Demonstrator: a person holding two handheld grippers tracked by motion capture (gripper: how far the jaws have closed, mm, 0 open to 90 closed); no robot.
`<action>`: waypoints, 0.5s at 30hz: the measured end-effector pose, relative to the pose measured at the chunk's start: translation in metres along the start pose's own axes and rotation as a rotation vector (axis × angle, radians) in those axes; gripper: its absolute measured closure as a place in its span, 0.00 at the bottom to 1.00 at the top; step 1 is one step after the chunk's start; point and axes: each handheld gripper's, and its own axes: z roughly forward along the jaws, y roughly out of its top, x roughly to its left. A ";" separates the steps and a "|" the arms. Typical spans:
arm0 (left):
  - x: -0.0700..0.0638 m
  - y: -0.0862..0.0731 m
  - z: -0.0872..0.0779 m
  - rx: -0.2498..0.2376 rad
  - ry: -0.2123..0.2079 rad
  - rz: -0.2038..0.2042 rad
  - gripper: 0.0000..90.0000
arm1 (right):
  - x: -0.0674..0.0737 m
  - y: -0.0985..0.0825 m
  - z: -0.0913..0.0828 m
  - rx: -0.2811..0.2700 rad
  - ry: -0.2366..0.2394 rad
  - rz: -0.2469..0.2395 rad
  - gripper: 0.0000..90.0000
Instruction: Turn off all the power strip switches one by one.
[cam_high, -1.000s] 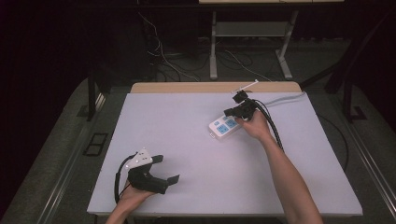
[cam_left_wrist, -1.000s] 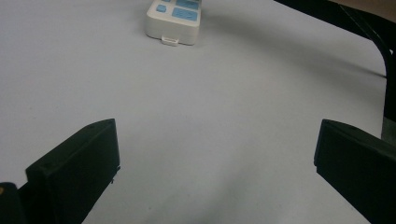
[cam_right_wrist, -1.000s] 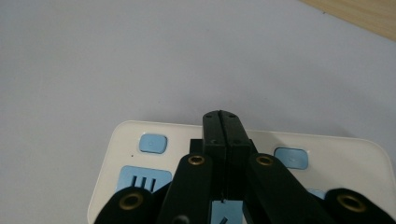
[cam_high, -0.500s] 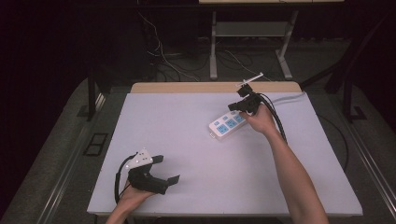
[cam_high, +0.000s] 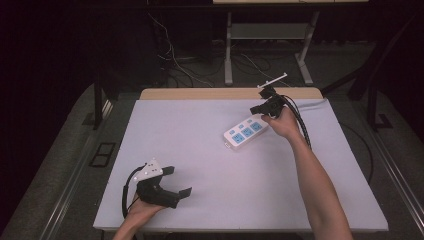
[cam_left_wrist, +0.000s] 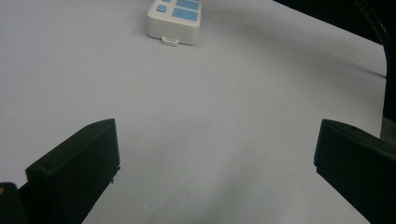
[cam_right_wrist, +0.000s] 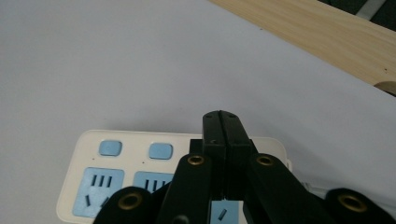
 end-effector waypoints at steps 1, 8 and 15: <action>0.000 0.000 0.000 0.001 0.000 0.001 0.00 | -0.002 -0.001 0.000 0.000 -0.001 0.002 1.00; 0.000 0.000 0.001 0.005 0.000 0.004 0.00 | -0.009 -0.003 0.005 -0.004 0.034 0.020 1.00; 0.000 0.000 0.000 -0.001 0.004 0.002 0.00 | -0.011 -0.005 0.011 0.013 0.034 0.017 1.00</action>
